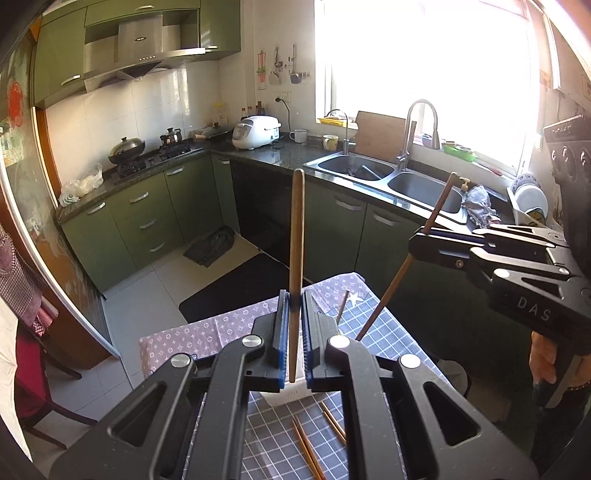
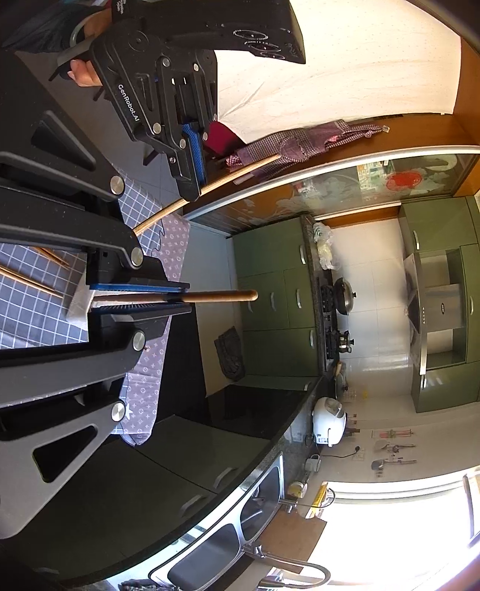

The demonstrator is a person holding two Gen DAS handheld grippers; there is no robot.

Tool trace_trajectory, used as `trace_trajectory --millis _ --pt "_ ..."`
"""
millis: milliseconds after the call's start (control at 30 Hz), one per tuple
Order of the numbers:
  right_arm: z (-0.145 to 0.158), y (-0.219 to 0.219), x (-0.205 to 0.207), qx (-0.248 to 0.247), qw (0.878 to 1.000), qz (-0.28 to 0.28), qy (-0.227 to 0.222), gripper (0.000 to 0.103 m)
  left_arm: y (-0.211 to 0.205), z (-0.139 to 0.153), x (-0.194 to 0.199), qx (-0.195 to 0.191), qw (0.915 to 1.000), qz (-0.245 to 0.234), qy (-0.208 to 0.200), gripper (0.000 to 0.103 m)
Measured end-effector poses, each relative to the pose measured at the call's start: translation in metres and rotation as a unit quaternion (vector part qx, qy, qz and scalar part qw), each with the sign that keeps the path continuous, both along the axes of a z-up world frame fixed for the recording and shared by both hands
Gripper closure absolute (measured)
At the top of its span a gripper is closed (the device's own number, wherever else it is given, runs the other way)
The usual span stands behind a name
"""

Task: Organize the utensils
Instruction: 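Carry both upright chopsticks over the white holder with both tools, then drop both chopsticks into the holder by opening both tools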

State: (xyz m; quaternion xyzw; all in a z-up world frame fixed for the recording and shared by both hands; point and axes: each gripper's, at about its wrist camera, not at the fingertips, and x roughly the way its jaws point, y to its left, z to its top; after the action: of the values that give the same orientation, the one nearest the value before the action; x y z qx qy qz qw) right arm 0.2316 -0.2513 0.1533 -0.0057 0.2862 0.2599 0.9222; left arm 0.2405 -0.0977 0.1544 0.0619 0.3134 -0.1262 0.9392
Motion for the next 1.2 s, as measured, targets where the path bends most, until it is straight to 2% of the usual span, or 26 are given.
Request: trace_trajectory --millis 100,233,433,533,600,700,800,900,1000,1067,1133,1200 --pt "-0.016 0.006 0.025 0.004 1.0 -0.003 0.016 0.097 -0.003 -0.016 0.019 0.007 0.9998 0.014 0.008 0.096" --pt "-0.052 0.016 0.05 0.001 0.999 0.006 0.046 0.097 0.0 -0.043 0.037 0.014 0.9992 0.028 0.026 0.096" --pt "-0.106 0.034 0.068 -0.02 0.995 0.023 0.093 0.096 0.006 -0.087 0.053 0.019 0.9967 0.034 0.071 0.096" --pt "-0.121 0.039 0.07 -0.027 0.994 0.025 0.105 0.095 0.008 -0.101 0.054 0.018 0.9954 0.03 0.09 0.096" --pt "-0.122 0.038 0.066 -0.027 0.994 0.025 0.104 0.091 0.01 -0.103 0.052 0.016 0.9949 0.029 0.096 0.096" --pt "-0.11 0.035 0.053 -0.019 0.996 0.025 0.087 0.09 0.011 -0.091 0.041 0.004 0.9955 0.025 0.091 0.096" --pt "-0.09 0.026 0.027 -0.001 0.998 0.031 0.063 0.09 0.014 -0.075 0.016 0.001 0.997 0.014 0.075 0.095" --pt "-0.083 0.017 -0.006 0.007 0.998 0.037 0.048 0.086 0.015 -0.078 -0.008 0.001 0.9961 0.004 0.089 0.091" --pt "-0.102 0.01 -0.033 0.005 0.997 0.045 0.062 0.084 0.017 -0.105 -0.029 0.009 0.9921 0.003 0.125 0.091" --pt "-0.128 0.005 -0.043 0.002 0.995 0.049 0.09 0.084 0.019 -0.132 -0.038 0.013 0.9872 0.006 0.159 0.091" --pt "-0.159 0.002 -0.051 -0.007 0.992 0.046 0.12 0.084 0.019 -0.164 -0.044 0.019 0.9803 0.007 0.196 0.091" --pt "-0.191 -0.001 -0.057 -0.018 0.988 0.039 0.146 0.084 0.02 -0.197 -0.043 0.018 0.9699 0.008 0.243 0.091"
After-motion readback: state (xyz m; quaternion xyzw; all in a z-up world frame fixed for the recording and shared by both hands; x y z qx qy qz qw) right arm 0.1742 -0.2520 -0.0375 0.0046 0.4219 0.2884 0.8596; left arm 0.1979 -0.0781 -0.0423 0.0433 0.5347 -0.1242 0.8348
